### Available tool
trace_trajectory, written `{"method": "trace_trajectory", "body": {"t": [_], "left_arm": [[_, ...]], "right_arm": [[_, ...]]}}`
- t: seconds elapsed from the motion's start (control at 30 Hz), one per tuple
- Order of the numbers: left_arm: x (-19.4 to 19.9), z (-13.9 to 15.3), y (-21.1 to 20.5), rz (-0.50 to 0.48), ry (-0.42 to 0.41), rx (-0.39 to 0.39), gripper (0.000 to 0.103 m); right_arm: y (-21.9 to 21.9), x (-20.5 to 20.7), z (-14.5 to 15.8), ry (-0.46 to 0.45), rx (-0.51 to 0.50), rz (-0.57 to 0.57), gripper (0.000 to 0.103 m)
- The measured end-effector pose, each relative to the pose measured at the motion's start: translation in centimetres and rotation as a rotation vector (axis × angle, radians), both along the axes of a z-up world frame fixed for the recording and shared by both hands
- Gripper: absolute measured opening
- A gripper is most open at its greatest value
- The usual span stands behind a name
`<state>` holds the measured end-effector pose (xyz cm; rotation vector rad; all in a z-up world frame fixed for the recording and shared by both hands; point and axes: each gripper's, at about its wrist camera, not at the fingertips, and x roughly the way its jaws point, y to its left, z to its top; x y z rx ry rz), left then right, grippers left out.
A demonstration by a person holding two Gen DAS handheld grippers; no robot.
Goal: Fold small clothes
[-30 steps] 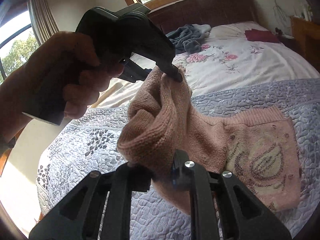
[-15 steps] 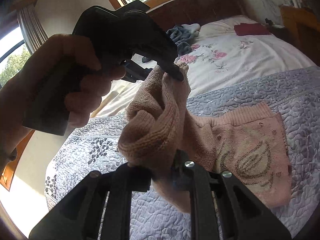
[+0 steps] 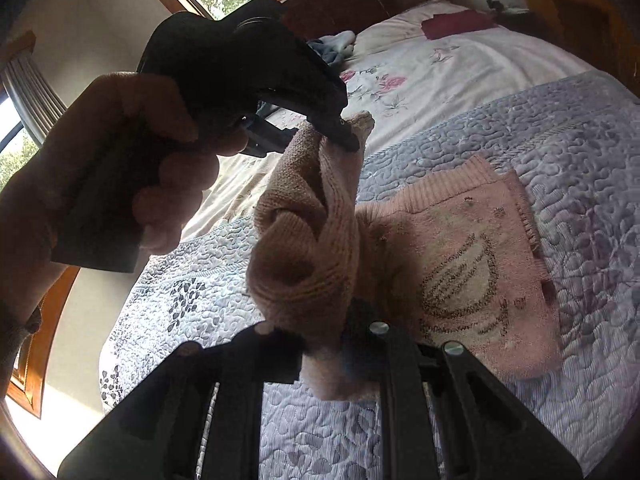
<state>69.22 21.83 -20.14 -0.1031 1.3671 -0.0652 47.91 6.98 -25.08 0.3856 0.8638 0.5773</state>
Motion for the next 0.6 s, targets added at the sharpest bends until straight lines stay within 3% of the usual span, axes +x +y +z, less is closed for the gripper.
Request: {"method": "trace_trajectory", "body": {"t": [0.23, 0.6], "left_arm": [[0.7, -2.7, -3.2, -0.034, 0.022, 0.039, 0.022], [1.1, -4.5, -7.2, -0.07, 0.016, 0.101, 0.022]], "right_arm": [[-2.7, 0.2, -2.4, 0.06, 0.023, -0.042, 0.011], [-5.0, 1.1, -4.1, 0.109, -0.006, -0.063, 0.011]]}}
